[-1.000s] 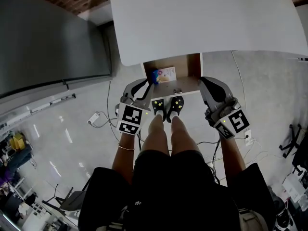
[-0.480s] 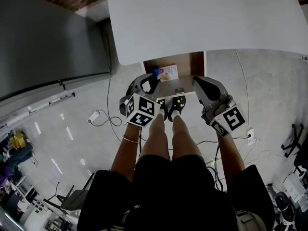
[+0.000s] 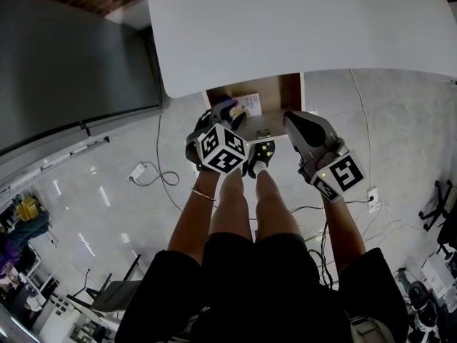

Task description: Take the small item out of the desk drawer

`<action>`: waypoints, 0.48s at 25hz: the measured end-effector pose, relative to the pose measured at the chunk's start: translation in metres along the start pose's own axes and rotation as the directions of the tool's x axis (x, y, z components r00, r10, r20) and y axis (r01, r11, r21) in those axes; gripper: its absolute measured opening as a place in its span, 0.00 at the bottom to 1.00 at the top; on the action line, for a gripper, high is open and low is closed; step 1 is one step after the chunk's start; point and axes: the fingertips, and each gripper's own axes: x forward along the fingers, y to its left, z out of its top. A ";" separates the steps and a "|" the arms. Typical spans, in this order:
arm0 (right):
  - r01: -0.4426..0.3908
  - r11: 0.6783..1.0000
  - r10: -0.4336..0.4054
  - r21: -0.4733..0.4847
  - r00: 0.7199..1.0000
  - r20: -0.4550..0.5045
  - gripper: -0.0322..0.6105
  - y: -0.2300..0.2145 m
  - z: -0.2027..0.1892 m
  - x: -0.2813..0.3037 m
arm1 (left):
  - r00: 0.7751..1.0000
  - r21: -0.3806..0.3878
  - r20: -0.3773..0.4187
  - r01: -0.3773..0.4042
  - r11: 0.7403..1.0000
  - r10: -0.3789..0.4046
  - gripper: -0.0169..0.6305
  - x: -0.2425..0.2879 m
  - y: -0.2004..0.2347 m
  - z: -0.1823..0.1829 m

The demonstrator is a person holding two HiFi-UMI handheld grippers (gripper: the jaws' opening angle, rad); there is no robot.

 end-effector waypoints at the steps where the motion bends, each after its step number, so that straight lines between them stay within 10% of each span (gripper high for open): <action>1: -0.006 1.000 0.006 0.006 1.000 0.004 0.07 0.000 0.000 0.000 | 1.000 0.003 -0.011 0.003 1.000 -0.003 0.22 0.005 0.000 0.000; 12: 0.005 1.000 -0.005 0.002 0.999 -0.045 0.07 -0.020 -0.022 -0.003 | 0.994 0.012 -0.080 0.073 0.997 -0.072 0.23 0.055 -0.014 -0.003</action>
